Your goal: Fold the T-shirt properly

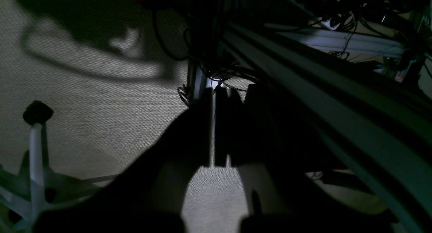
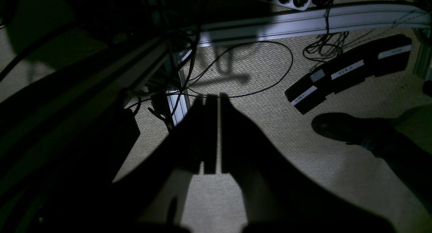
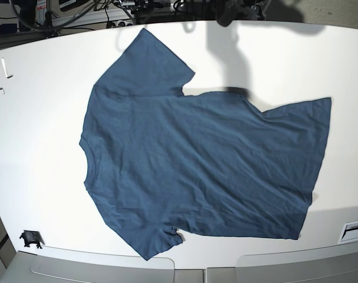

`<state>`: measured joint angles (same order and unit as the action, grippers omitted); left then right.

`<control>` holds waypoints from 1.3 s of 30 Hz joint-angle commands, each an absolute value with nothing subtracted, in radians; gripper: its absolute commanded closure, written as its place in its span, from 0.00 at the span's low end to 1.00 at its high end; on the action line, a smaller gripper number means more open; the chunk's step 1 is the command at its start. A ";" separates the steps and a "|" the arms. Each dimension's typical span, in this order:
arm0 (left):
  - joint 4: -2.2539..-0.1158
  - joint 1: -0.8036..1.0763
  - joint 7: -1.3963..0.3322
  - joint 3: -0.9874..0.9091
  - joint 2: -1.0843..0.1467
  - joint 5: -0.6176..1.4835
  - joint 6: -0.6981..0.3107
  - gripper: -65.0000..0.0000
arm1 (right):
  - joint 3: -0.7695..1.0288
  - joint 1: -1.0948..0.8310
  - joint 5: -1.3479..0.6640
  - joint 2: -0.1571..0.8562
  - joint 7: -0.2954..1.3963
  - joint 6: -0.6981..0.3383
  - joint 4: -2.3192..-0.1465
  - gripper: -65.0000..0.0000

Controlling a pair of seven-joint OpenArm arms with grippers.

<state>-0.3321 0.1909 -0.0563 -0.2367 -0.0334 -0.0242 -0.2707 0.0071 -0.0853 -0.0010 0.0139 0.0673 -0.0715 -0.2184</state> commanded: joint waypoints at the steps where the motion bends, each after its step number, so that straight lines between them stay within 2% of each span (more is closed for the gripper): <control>1: -0.348 0.204 -0.052 -0.239 -0.040 -0.025 -0.281 1.00 | 0.006 -0.084 -0.003 0.017 0.056 -0.075 -0.225 1.00; 14: -0.456 0.289 -0.052 -0.239 -0.054 -0.024 -0.281 1.00 | 0.006 -0.108 -0.003 0.018 0.057 -0.075 -0.241 1.00; 22: -0.521 0.378 -0.052 -0.239 -0.121 0.073 -0.281 1.00 | 0.005 -0.258 -0.004 0.050 0.051 -0.076 -0.443 1.00; 28: -0.667 0.501 -0.052 -0.240 -0.161 0.075 -0.281 1.00 | 0.006 -0.376 -0.063 0.091 0.044 -0.076 -0.591 1.00; 36: -0.928 0.709 -0.052 -0.241 -0.213 0.197 -0.282 1.00 | 0.006 -0.543 -0.064 0.139 0.041 -0.079 -0.801 1.00; 39: -1.060 0.803 -0.053 -0.241 -0.242 0.242 -0.313 1.00 | 0.006 -0.621 -0.064 0.155 0.041 -0.099 -0.908 1.00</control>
